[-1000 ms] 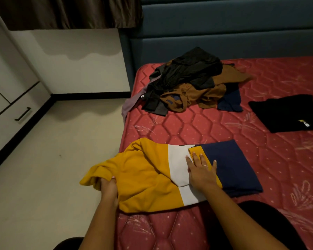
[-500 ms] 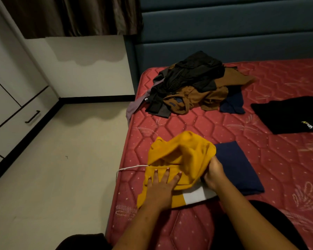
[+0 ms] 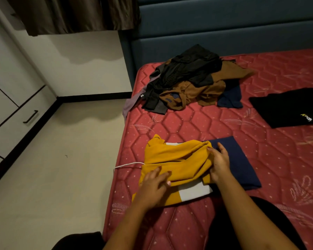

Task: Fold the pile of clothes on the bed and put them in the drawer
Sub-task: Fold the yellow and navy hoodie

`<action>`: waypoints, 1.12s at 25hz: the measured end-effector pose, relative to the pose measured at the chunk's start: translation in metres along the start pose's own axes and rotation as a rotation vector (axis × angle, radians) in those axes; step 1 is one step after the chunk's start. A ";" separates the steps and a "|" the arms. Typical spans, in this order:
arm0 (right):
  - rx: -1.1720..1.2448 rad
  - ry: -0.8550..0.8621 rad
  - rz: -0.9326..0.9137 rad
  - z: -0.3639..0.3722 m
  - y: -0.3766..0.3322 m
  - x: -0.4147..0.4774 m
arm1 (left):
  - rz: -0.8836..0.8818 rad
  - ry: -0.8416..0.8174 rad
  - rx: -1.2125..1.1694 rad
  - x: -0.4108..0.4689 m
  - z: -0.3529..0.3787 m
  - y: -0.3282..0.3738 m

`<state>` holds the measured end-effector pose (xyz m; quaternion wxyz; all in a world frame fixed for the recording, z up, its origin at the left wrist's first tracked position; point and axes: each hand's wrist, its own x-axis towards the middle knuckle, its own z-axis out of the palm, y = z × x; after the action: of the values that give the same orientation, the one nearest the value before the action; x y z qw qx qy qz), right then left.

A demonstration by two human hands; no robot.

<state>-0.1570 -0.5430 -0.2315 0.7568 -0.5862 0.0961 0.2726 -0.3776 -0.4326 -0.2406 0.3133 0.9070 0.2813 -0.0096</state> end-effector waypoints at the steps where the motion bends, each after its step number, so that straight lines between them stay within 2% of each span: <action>1: -0.023 0.019 -0.056 -0.001 -0.001 -0.001 | -0.064 0.116 -0.183 0.003 -0.004 -0.007; 2: -0.140 0.017 -0.151 -0.001 -0.001 -0.003 | -0.147 0.223 -0.268 0.008 -0.010 -0.018; 3: -0.356 0.005 -0.282 0.000 -0.001 -0.008 | -0.229 0.270 -0.264 0.014 -0.016 -0.032; 6: -1.143 -0.041 -0.762 0.008 0.013 -0.021 | -0.339 0.121 -0.116 0.024 -0.029 -0.064; 8: -1.455 -0.168 -1.003 0.021 0.033 -0.031 | -0.332 0.077 -0.064 0.024 -0.028 -0.067; 10: -1.688 -0.393 -1.022 0.031 0.055 -0.041 | -0.322 0.114 -0.042 0.021 -0.021 -0.063; 12: -1.828 -0.501 -0.897 0.031 0.071 -0.039 | -0.344 0.174 -0.063 0.018 -0.016 -0.060; 15: -1.873 -0.555 -0.700 0.024 0.076 -0.030 | -0.474 0.227 -0.064 0.012 -0.016 -0.057; 18: -1.868 -0.596 -0.689 0.024 0.068 -0.029 | -0.482 0.164 -0.274 0.010 -0.019 -0.050; 19: -1.856 -0.549 -0.723 0.026 0.065 -0.030 | -0.454 0.137 -0.375 0.010 -0.019 -0.042; 20: -1.835 -0.432 -0.786 0.026 0.062 -0.030 | -0.419 0.137 -0.425 0.011 -0.018 -0.035; 22: -1.726 -0.070 -0.860 0.026 0.049 -0.030 | -0.388 0.156 -0.353 0.012 -0.013 -0.024; 23: -1.666 0.067 -0.787 0.022 0.039 -0.028 | -0.389 0.154 -0.272 0.011 -0.009 -0.019; 24: -1.634 0.122 -0.647 0.017 0.030 -0.025 | -0.391 0.155 -0.193 0.009 -0.006 -0.015; 26: -1.574 0.087 -0.444 0.007 0.013 -0.019 | -0.380 0.134 -0.111 0.006 0.000 -0.010; 28: -1.396 -0.008 -0.483 0.003 0.000 -0.016 | -0.359 0.072 -0.089 0.007 0.003 -0.004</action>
<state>-0.1703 -0.5448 -0.2230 0.2468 -0.9352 -0.2342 0.0981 -0.3737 -0.4282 -0.2467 0.3359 0.8273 0.4499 -0.0206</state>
